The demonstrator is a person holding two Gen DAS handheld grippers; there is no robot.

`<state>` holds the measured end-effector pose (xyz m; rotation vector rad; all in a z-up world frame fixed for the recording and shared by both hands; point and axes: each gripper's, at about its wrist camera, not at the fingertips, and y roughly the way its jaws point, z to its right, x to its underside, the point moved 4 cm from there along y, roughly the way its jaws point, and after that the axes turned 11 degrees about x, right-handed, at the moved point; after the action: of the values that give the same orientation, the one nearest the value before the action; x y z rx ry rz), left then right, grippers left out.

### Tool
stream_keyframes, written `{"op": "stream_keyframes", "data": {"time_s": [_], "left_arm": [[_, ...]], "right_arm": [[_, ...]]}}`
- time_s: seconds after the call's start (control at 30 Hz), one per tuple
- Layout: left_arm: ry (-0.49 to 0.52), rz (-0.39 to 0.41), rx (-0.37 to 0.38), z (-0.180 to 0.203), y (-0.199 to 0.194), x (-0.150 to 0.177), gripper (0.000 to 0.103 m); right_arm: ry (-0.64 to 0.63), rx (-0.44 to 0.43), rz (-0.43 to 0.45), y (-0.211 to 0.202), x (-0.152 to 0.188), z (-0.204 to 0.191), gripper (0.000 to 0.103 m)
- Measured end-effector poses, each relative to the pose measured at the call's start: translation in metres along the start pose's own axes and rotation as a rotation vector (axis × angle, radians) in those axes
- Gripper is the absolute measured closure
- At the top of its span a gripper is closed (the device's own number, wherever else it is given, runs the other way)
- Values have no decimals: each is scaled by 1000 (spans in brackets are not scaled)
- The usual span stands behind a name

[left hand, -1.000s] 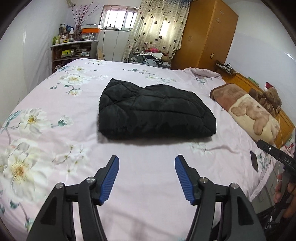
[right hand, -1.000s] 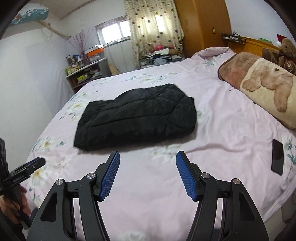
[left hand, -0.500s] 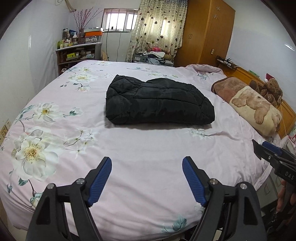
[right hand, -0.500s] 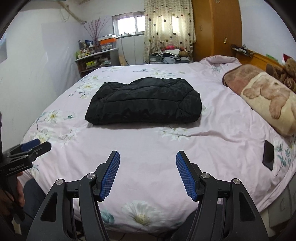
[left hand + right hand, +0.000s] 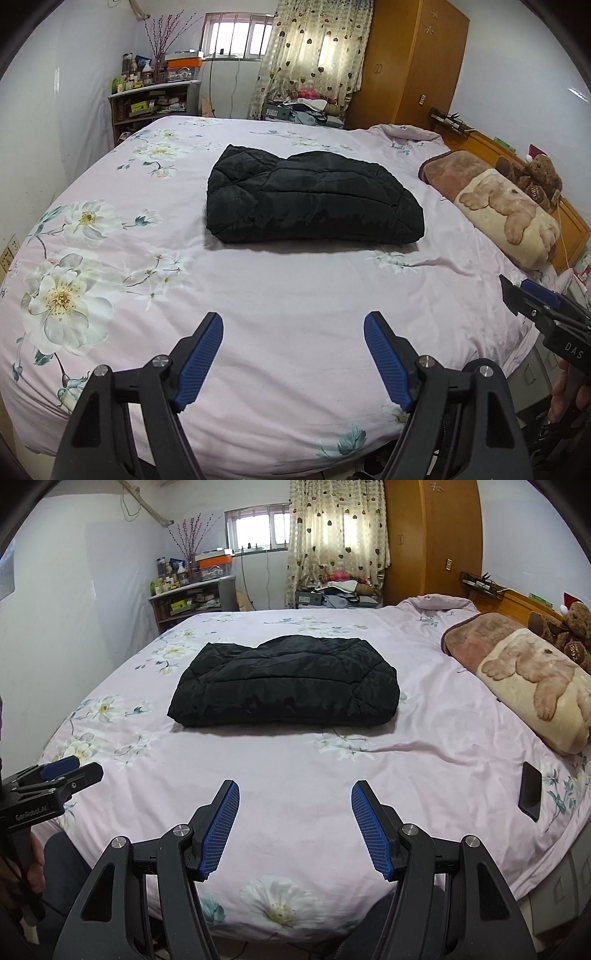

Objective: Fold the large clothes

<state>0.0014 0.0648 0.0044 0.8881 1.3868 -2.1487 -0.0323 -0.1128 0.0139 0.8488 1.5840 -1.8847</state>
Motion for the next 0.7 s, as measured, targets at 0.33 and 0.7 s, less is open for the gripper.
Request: {"op": "stream_keyframes", "data": {"time_s": [0.33, 0.7], "left_arm": [[11, -5, -4, 5, 2, 2, 23], [1, -5, 5, 8, 4, 2, 23]], "right_arm": [[-9, 2, -9, 2, 0, 0, 39], [-13, 7, -12, 5, 1, 1, 39]]}}
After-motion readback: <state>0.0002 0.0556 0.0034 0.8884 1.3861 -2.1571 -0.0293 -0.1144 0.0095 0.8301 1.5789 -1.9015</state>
